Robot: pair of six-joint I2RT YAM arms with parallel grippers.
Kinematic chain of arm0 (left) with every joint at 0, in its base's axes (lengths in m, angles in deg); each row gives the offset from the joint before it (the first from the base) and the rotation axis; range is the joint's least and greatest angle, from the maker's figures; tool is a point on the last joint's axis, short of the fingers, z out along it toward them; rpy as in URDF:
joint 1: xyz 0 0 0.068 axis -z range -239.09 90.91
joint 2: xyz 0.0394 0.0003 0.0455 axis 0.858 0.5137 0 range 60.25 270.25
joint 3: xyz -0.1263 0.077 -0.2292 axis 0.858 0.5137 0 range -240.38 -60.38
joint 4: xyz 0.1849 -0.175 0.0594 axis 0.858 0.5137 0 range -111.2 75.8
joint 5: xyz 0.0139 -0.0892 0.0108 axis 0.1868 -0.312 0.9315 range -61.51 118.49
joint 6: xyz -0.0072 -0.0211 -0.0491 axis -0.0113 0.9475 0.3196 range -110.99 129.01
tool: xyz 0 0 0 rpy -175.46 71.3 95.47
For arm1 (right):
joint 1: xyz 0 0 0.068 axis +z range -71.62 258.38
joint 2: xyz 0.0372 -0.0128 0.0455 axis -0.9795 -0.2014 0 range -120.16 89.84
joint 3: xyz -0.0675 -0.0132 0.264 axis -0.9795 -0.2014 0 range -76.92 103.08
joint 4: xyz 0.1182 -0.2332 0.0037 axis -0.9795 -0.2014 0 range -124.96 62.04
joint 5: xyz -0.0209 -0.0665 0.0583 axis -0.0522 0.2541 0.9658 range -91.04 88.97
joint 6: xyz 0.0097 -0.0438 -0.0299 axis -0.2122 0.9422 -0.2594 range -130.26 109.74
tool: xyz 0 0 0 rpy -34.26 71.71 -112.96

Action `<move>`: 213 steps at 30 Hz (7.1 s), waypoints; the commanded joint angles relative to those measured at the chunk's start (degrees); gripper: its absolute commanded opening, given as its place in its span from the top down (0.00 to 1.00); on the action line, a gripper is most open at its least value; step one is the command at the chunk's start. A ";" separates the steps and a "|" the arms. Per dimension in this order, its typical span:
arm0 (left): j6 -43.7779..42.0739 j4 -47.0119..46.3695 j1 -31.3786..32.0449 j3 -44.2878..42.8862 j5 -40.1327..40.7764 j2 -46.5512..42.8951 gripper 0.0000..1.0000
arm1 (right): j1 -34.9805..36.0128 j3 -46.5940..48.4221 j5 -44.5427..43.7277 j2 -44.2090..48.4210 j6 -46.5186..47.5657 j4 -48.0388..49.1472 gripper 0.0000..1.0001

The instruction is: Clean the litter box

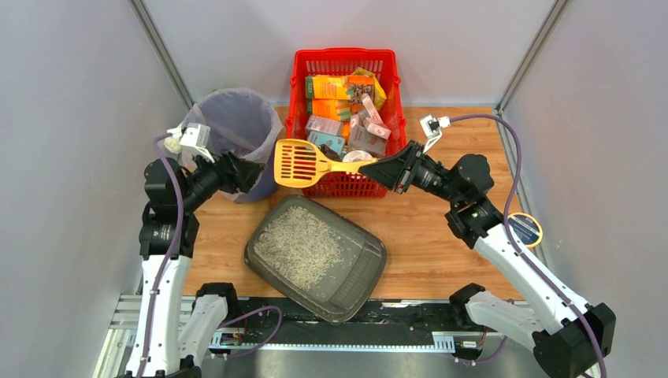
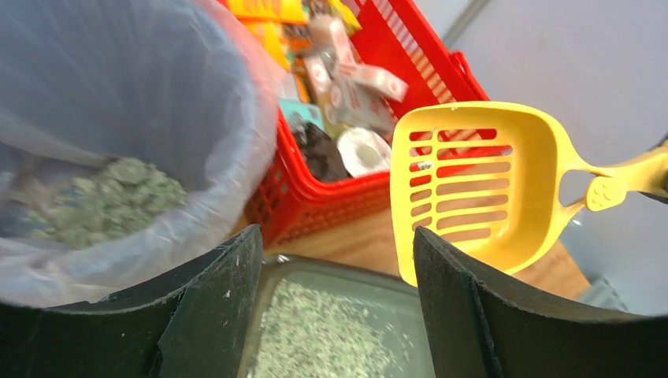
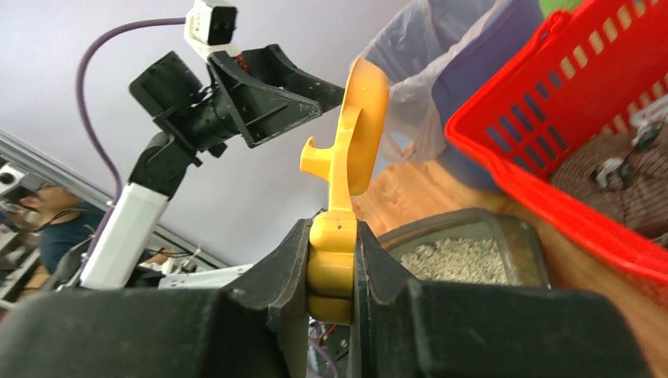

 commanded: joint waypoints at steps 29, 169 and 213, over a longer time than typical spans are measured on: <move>4.66 7.63 9.12 4.87 -25.15 5.27 1.00 | 1.79 4.87 8.04 2.04 32.20 -31.08 0.09; -12.49 8.43 5.90 -2.78 53.52 -2.64 0.19 | 40.73 -14.19 -42.21 -8.99 41.52 -12.10 1.00; -14.24 2.19 -2.57 5.05 47.00 -7.57 0.18 | 58.67 -25.61 -68.14 -0.17 30.18 3.15 1.00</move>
